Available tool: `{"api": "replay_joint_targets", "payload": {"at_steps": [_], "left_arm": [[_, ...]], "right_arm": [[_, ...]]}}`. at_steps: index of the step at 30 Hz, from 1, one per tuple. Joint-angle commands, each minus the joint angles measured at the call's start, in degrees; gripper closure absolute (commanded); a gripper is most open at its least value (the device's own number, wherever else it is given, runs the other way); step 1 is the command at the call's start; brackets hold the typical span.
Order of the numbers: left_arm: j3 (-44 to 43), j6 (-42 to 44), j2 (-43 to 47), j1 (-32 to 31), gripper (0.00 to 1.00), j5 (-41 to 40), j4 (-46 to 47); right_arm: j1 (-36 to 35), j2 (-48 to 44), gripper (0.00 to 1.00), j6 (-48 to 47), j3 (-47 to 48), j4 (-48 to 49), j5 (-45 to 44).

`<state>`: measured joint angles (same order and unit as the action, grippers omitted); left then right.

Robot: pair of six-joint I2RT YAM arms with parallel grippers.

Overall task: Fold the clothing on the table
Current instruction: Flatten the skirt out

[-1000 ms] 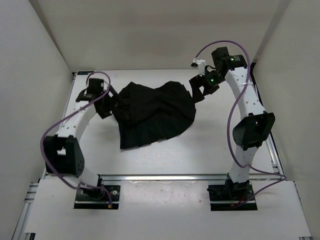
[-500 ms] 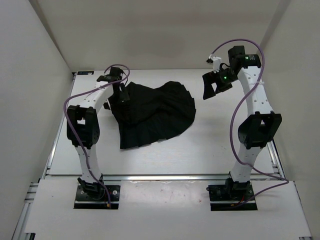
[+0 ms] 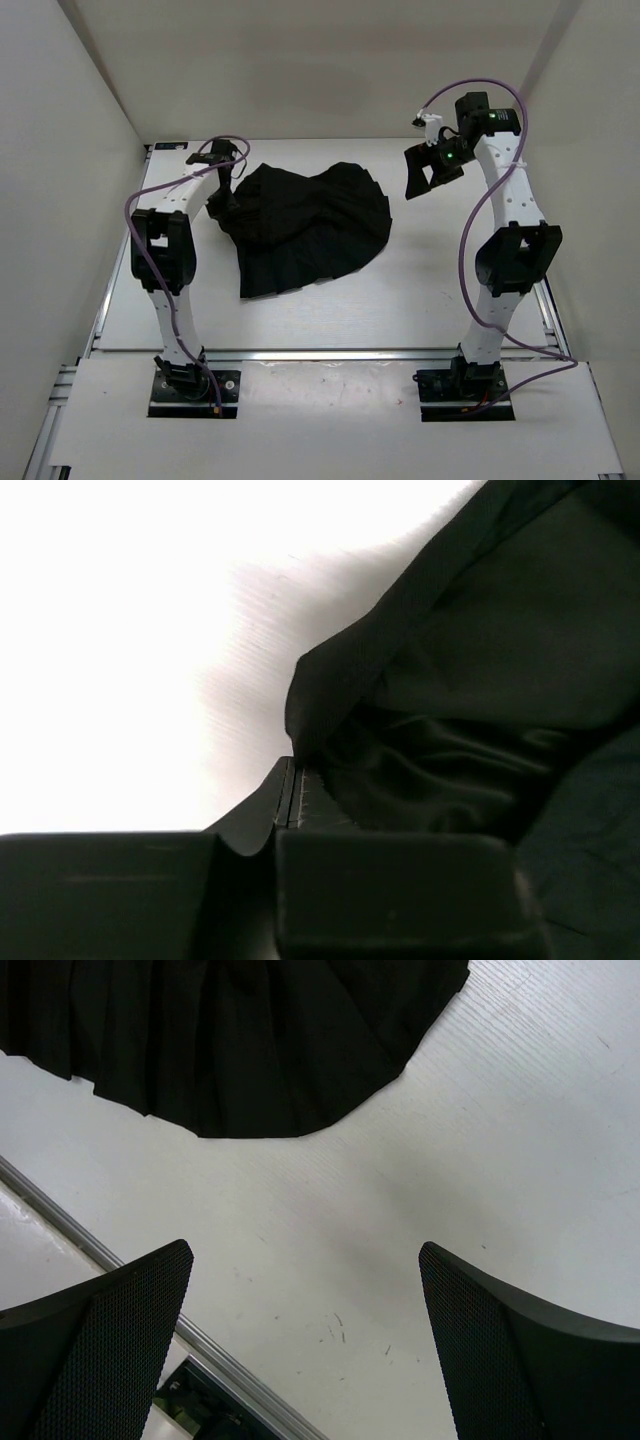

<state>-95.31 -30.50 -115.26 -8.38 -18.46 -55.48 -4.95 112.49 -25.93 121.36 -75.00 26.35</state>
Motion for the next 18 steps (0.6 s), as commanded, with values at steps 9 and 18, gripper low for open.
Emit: {"api": "replay_joint_targets", "payload": {"at_steps": [9, 18], "left_arm": [[-23.82, 6.94, 1.45, -7.60, 1.00, -10.45, -8.75], [-26.61, 9.68, 11.10, -20.18, 1.00, -9.24, -3.51]], "right_arm": [[1.08, -0.34, 0.01, -0.17, 3.44, -1.02, 2.57], [-5.23, -1.31, 0.10, 0.54, 11.70, -1.81, 4.50]]}}
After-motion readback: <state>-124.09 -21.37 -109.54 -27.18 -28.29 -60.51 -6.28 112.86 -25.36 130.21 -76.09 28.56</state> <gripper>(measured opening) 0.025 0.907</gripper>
